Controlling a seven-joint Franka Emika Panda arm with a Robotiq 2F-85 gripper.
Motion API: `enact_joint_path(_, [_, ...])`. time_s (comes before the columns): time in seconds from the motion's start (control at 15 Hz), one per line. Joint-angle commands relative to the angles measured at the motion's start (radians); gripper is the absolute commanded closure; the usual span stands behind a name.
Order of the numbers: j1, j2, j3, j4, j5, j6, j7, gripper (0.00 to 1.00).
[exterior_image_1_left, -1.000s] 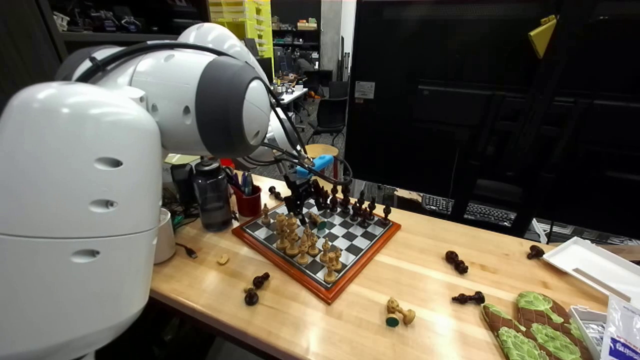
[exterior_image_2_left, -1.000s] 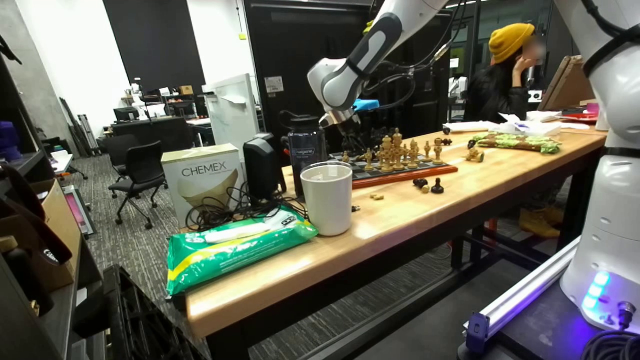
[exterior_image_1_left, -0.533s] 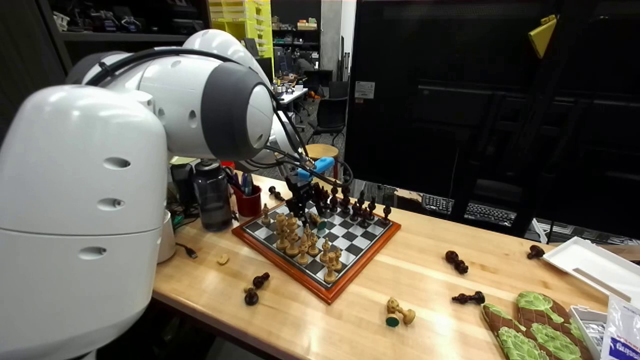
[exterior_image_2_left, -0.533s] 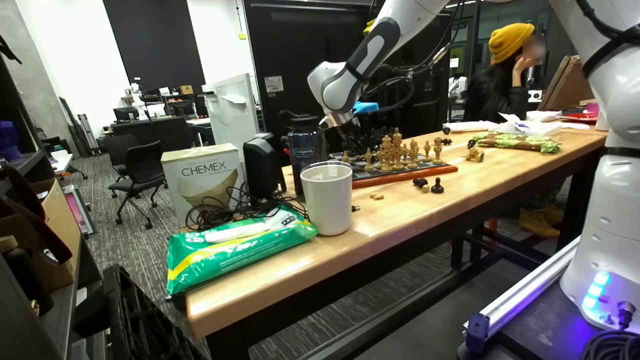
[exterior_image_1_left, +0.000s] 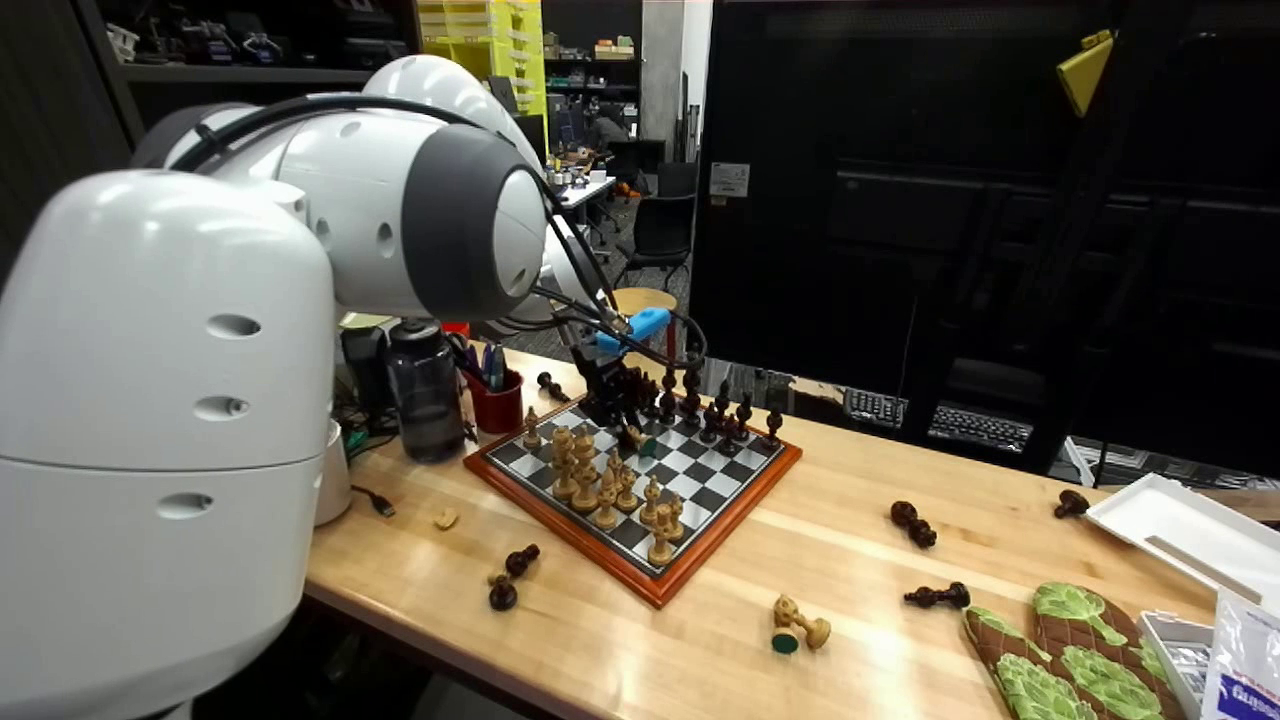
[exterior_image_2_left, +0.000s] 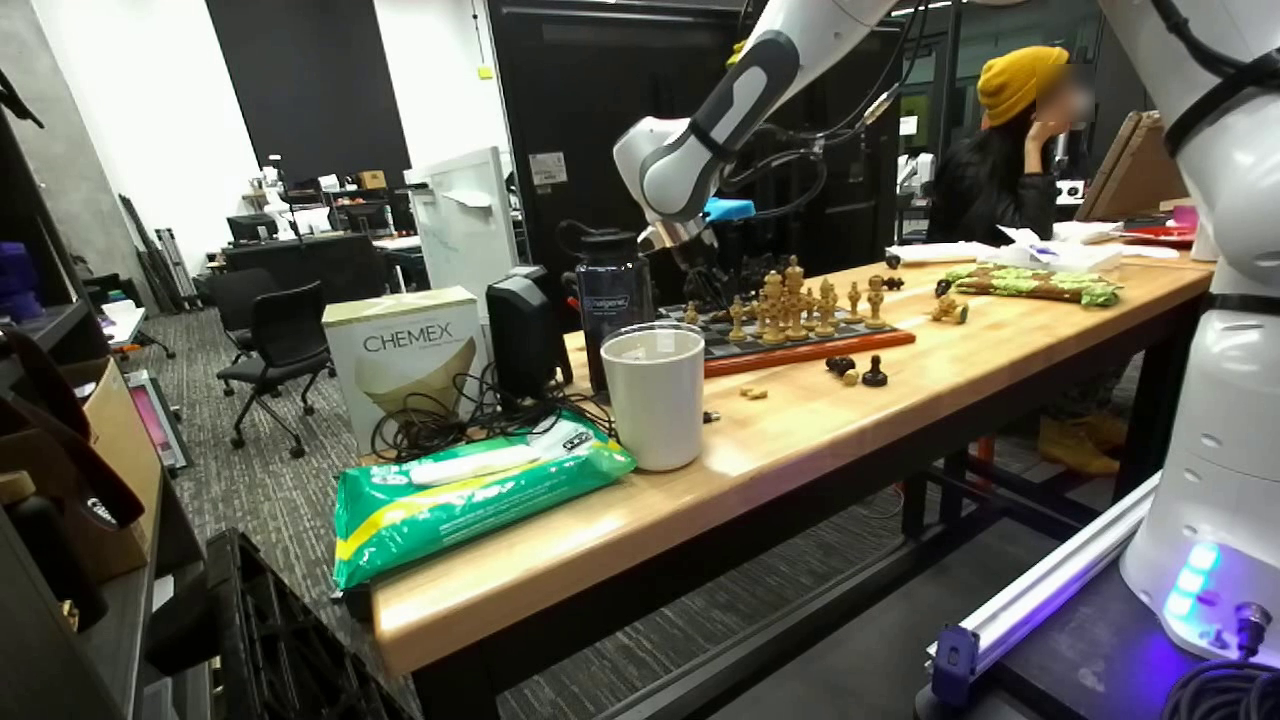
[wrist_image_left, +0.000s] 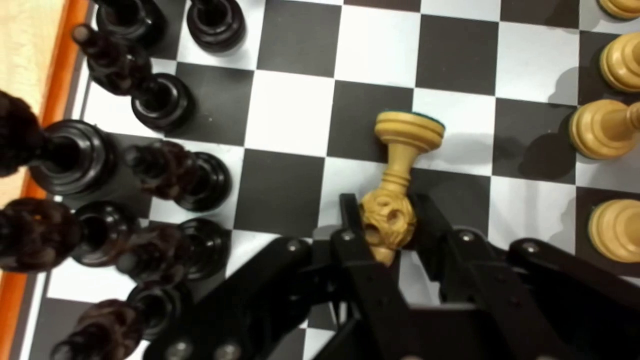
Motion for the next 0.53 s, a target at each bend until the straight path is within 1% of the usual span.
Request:
enact_joint_path(0.0, [-0.007, 0.003, 0.006, 0.006, 0.005, 0.013, -0.013, 0.93])
enact_joint_path(0.27, [-0.032, -0.021, 0.018, -0.003, 0.053, 0.035, -0.047, 0.93])
enact_joint_path(0.47, [-0.057, -0.044, 0.024, -0.014, 0.104, 0.079, -0.074, 0.93])
